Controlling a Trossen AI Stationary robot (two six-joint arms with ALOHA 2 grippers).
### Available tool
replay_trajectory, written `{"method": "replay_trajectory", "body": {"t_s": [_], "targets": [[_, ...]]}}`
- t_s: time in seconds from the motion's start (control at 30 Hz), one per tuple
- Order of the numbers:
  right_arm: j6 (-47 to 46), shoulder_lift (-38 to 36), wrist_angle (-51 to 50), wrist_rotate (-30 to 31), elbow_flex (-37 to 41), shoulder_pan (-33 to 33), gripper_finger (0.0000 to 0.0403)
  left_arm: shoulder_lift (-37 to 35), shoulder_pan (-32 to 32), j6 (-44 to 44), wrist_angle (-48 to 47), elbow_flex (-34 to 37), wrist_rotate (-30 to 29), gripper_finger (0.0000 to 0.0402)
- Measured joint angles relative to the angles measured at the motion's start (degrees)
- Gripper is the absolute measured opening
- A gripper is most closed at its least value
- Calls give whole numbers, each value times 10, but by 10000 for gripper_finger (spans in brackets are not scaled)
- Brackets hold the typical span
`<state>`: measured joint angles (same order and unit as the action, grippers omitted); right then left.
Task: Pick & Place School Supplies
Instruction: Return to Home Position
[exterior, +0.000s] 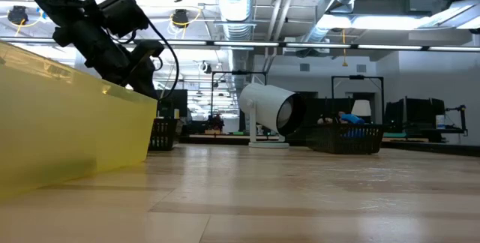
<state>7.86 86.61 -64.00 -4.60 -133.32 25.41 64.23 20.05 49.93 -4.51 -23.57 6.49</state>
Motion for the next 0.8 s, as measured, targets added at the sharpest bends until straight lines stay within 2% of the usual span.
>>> {"method": "replay_trajectory", "body": {"t_s": [0.1, 0.27, 0.4, 0.6, 0.7, 0.8], "targets": [[-1, -1, 18, 0, 0, 0, 113, -3, 0, 3, 15, 0, 9, 127], [-11, -17, 68, 0, 0, 0, 113, -52, 4, 5, 109, -17, 43, 133], [-17, -50, 80, 0, 0, -5, 113, -128, 4, 5, 188, -36, 25, 126], [-104, -96, 95, 0, 0, -26, 113, -263, 4, -9, 230, -51, 4, 116], [-87, -115, 73, 0, -1, -29, 113, -320, 4, -15, 268, -51, -4, 109], [-104, -129, 9, 0, -1, -29, 113, -370, 4, -16, 288, -51, -45, 105]]}}
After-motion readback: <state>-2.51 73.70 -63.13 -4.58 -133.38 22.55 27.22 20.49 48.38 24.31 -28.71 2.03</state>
